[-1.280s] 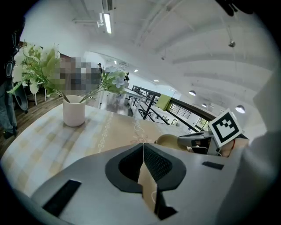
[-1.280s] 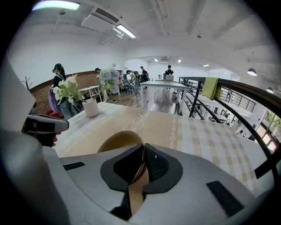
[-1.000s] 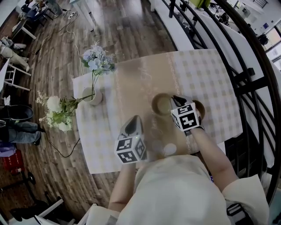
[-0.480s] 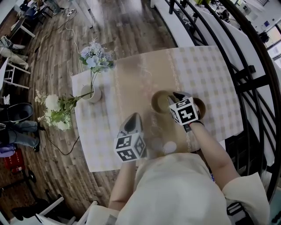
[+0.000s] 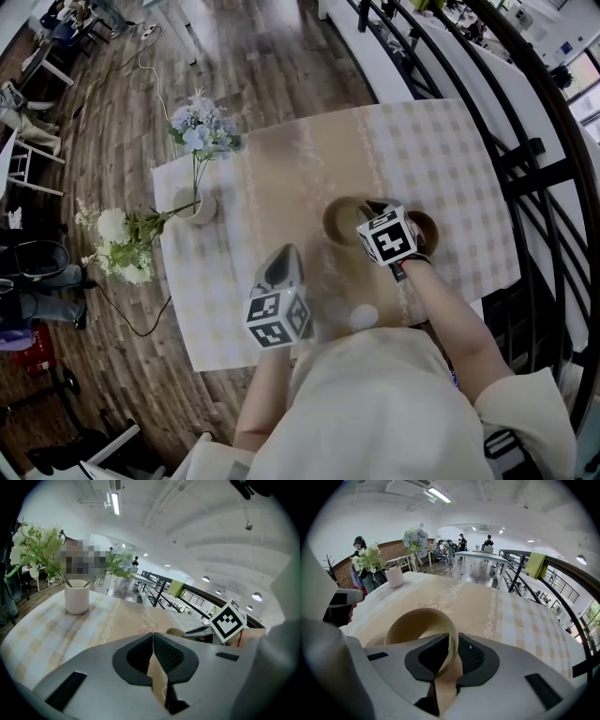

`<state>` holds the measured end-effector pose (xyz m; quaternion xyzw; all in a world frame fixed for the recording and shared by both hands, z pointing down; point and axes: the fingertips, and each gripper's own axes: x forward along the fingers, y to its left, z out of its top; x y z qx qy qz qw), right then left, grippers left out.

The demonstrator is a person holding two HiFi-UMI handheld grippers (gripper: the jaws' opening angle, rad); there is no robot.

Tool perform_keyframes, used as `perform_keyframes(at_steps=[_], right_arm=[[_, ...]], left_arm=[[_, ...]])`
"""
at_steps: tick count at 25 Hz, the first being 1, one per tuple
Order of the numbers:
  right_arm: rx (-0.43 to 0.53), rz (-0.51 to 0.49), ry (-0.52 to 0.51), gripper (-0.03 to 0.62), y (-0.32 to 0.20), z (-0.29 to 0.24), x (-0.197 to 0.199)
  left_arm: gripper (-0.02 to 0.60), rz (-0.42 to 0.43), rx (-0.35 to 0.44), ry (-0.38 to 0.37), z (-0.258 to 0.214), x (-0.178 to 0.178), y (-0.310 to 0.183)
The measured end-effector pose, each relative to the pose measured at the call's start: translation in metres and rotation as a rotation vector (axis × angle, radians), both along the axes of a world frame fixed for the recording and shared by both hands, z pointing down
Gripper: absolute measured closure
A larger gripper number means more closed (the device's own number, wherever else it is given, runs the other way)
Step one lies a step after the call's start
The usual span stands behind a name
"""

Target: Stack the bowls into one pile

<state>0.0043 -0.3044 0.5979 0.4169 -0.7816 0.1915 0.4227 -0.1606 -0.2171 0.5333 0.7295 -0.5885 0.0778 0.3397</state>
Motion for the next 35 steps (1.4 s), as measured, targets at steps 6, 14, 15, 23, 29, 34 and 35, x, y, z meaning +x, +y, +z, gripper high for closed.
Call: perform_keyframes(at_steps=[6, 14, 15, 23, 29, 34, 35], right_arm=[[0.040, 0.009, -0.012, 0.566, -0.002, -0.008, 0.001], [0.099, -0.010, -0.078, 0.576, 0.009, -0.032, -0.012], [0.104, -0.013, -0.087, 0.576, 0.011, -0.036, -0.014], [0.152, -0.029, -0.137, 0.580, 0.024, -0.061, -0.023], [0.188, -0.016, -0.170, 0.580, 0.034, -0.081, -0.017], [0.236, 0.002, -0.201, 0.580, 0.041, -0.105, -0.007], [0.245, 0.006, -0.206, 0.580, 0.042, -0.109, -0.004]], left_arm=[[0.577, -0.004, 0.009, -0.013, -0.002, -0.006, 0.002], [0.577, -0.009, 0.020, -0.016, -0.004, -0.008, 0.007], [0.577, -0.006, 0.023, -0.016, -0.006, -0.007, 0.008], [0.577, 0.010, 0.040, -0.023, -0.013, 0.003, 0.020], [0.577, 0.036, 0.041, -0.029, -0.018, 0.013, 0.029], [0.577, 0.061, 0.055, -0.034, -0.023, 0.024, 0.032], [0.577, 0.064, 0.057, -0.034, -0.024, 0.026, 0.032]])
